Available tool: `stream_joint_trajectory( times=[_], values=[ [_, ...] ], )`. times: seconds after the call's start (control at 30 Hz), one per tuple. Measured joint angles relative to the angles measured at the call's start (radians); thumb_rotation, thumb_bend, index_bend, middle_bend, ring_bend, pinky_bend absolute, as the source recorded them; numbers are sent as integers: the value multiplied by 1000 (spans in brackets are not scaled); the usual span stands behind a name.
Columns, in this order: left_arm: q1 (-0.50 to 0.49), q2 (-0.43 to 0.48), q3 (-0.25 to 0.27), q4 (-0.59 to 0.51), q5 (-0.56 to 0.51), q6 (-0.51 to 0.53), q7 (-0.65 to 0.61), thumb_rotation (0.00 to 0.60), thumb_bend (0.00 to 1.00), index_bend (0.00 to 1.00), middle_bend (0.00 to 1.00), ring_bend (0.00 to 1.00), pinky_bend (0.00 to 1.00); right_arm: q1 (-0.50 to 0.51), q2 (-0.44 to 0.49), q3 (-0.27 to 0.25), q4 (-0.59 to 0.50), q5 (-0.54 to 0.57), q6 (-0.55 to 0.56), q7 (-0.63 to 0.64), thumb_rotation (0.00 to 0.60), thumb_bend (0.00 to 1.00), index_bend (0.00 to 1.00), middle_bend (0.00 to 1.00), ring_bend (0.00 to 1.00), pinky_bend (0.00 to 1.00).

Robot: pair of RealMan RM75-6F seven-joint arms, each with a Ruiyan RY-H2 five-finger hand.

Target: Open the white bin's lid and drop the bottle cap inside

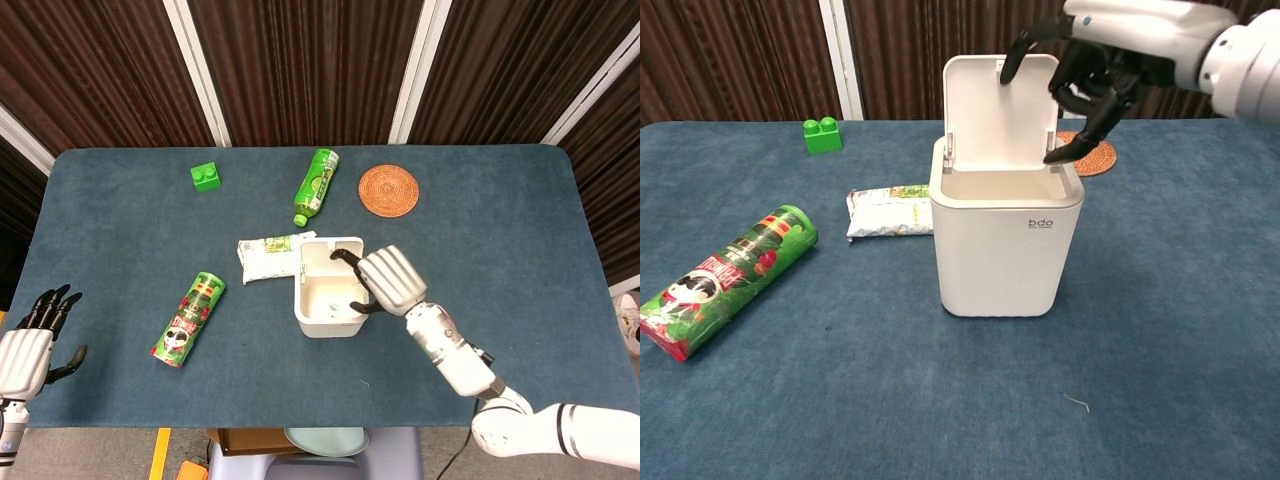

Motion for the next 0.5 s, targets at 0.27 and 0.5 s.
stream_joint_trajectory(
  times=[0.27,0.5],
  values=[
    [2,0,0,0,-3,2,3,600,370,122,41,34,322,-109,70,-48,-36,-109,167,4,600,127,407,879,849,854],
    [-2,-5,-5,5,-17,-8,15,600,369,127,46,37,323,-400,113,-167,85,-271,550,99,600,127,310,471,404,593]
  ],
)
